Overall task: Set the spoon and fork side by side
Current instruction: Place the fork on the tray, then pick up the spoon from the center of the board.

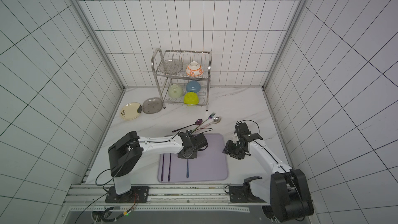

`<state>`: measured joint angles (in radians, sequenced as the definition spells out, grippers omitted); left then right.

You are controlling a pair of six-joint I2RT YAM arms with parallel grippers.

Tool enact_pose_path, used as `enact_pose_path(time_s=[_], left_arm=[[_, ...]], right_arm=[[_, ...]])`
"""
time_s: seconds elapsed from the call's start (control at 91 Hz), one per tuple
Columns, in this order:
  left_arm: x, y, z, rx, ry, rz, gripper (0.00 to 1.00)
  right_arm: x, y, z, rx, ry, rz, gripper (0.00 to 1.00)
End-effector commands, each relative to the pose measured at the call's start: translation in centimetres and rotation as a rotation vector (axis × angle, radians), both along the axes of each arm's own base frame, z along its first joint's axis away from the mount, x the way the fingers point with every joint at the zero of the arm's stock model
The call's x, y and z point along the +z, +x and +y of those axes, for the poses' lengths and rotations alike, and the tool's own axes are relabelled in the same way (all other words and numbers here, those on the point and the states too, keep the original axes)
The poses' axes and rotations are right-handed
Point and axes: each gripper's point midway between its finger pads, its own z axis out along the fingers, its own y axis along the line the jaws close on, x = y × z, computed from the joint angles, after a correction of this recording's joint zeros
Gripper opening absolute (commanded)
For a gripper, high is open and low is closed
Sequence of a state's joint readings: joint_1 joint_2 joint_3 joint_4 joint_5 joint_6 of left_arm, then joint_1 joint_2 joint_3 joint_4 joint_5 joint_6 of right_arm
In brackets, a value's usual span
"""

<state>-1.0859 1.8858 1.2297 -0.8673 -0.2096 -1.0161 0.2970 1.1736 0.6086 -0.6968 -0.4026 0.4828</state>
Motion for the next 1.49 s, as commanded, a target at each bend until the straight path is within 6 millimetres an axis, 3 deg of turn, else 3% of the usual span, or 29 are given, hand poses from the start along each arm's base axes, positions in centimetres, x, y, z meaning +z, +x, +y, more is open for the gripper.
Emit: enact_pose_path(time_s=[0.0,0.143,0.319,0.506,0.583,0.692,0.901,1.077,1.231,1.484], left_arm=[[1.3,0.2,-0.7,-0.029,-0.037,-0.025,0.35],[5.1,1.6,-0.4,-0.043,-0.069,-0.107,0.49],[9.9,4.4,2.6,-0.058,-0.14,-0.187,0.69],[12.6,8.8,6.6,-0.268,-0.079,-0.239,0.72],[13.2,10.8,7.3,-0.368,-0.019,-0.286,0.73],[12.3,13.5,6.9,-0.468,0.055,-0.299,0.74],[8.6,17.0,2.9,-0.657,0.066,-0.232,0.72],[4.4,18.6,1.0,-0.731,0.094,-0.121,0.64],[2.9,20.0,0.3,-0.742,0.11,-0.12,0.59],[0.2,20.1,0.3,-0.787,0.139,-0.044,0.46]], right_arm=[[0.0,-0.5,-0.3,0.008,-0.021,-0.005,0.54],[0.8,0.0,-0.2,0.001,-0.018,-0.027,0.56],[2.1,0.5,-0.4,-0.031,-0.036,-0.015,0.59],[3.5,1.7,-0.2,-0.057,-0.032,-0.043,0.56],[3.9,2.0,0.1,-0.064,-0.019,-0.056,0.54],[4.1,1.9,0.4,-0.061,-0.009,-0.058,0.52],[3.7,1.0,0.7,-0.047,0.0,-0.035,0.52],[3.3,0.5,0.8,-0.037,0.007,-0.017,0.52],[3.0,0.2,0.8,-0.028,0.011,-0.006,0.52],[1.8,-0.6,0.7,-0.019,0.004,0.035,0.52]])
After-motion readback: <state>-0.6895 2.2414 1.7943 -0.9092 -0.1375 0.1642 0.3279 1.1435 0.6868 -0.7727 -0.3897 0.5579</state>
